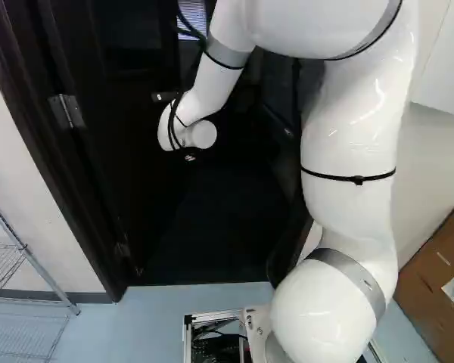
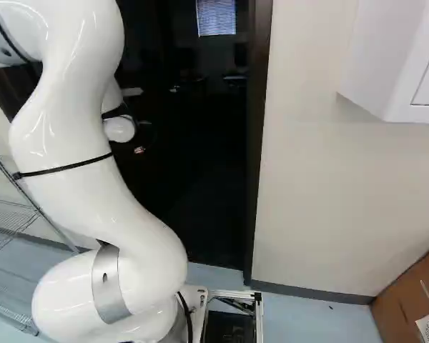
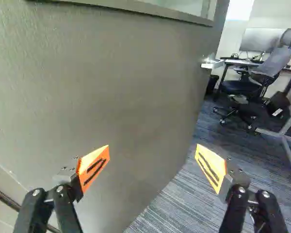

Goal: Open the door and move inside

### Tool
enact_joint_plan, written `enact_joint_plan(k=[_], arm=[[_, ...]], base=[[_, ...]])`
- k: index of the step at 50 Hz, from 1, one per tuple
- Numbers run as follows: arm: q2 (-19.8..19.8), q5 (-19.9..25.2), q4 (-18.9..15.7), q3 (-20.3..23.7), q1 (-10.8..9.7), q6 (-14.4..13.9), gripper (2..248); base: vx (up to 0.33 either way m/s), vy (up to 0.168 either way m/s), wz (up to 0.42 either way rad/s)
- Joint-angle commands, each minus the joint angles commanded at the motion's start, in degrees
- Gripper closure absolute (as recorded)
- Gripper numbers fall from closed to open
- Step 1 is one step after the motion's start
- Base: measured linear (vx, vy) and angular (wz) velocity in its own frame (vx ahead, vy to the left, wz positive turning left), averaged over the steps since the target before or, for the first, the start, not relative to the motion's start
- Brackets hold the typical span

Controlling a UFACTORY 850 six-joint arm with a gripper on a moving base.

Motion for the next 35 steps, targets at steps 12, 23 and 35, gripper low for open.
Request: enact_joint_plan(k=[12, 23, 35], arm=[[3.5, 0.0, 0.0, 4.0, -0.6, 0.0, 3], [6.9, 0.0, 0.0, 7.8, -0.8, 0.0, 3], [10.6, 0.1, 0.0, 11.9, -0.8, 0.0, 3]], base=[[0.0, 0.0, 0.0], [0.0, 0.0, 0.0], [0.0, 0.0, 0.0]])
